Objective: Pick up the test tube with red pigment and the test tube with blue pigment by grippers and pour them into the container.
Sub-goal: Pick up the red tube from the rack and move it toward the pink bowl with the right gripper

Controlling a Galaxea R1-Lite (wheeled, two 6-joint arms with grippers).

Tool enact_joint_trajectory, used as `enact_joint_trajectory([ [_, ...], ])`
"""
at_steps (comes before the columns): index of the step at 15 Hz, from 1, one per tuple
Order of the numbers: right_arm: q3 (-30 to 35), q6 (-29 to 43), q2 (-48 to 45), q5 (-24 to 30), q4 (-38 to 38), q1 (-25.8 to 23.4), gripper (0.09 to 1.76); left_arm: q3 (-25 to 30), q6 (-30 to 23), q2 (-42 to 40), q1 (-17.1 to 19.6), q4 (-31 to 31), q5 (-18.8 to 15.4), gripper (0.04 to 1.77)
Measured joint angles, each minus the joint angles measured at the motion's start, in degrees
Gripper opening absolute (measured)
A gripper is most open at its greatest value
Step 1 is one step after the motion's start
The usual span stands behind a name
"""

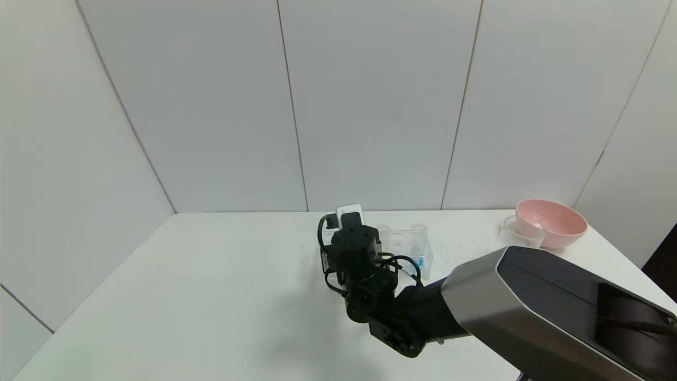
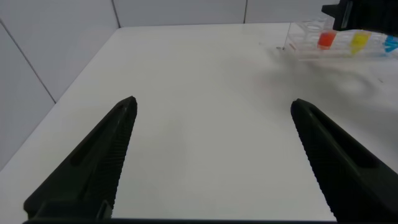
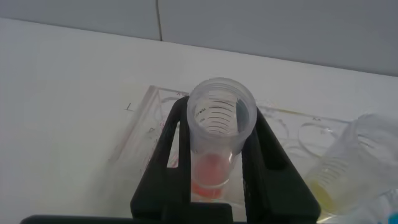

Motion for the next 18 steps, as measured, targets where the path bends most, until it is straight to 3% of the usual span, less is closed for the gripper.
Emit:
enact_joint_trajectory([
  [5,-0.3,-0.4,-6.2,-0.4,5.7,1.0,0.53,0.0,0.0,0.0,0.0,0.0,0.0,1.76],
  [18,-0.3,-2.6,-9.2,-0.3,6.0,1.1,0.53,0.0,0.0,0.0,0.0,0.0,0.0,1.76],
])
